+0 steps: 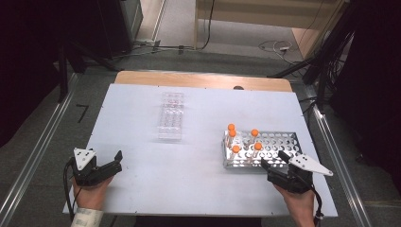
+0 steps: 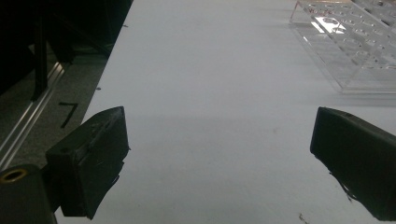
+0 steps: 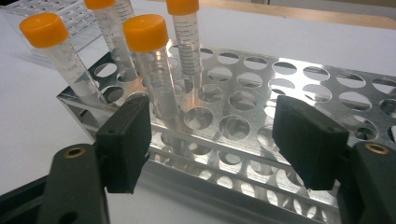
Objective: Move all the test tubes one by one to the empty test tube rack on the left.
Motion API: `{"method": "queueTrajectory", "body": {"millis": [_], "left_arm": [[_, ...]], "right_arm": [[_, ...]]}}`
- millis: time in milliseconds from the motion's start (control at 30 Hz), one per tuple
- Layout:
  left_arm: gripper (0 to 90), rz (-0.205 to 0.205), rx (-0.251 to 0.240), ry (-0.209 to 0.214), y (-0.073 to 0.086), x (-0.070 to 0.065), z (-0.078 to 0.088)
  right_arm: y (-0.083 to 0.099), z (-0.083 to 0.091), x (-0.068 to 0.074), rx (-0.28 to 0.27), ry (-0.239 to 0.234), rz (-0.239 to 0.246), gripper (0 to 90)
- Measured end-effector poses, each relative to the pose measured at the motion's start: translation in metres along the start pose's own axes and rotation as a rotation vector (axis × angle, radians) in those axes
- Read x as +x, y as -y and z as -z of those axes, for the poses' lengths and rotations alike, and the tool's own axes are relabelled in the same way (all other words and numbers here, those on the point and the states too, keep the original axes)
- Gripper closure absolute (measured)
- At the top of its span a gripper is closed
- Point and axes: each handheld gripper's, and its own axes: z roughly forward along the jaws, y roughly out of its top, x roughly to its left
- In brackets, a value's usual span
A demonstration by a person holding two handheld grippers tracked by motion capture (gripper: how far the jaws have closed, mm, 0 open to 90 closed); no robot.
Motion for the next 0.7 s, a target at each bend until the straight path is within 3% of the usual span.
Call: {"method": "queueTrajectory", "body": {"millis": [233, 433, 700], "left_arm": [[4.7, 0.001, -0.002, 0.003, 0.0, -0.001, 0.0], [4.7, -0.003, -0.003, 0.011, 0.0, -0.003, 0.001], [4.7, -0.001, 0.0, 0.003, 0.0, -0.002, 0.001]], "right_arm": [[-0.003, -0.003, 0.003, -0.014, -0.018, 0.002, 31.9], [-0.005, -0.011, 0.011, -0.02, -0.046, 0.038, 41.4], [-0.006, -0.023, 0.02, -0.021, -0.04, 0.076, 55.2]]}}
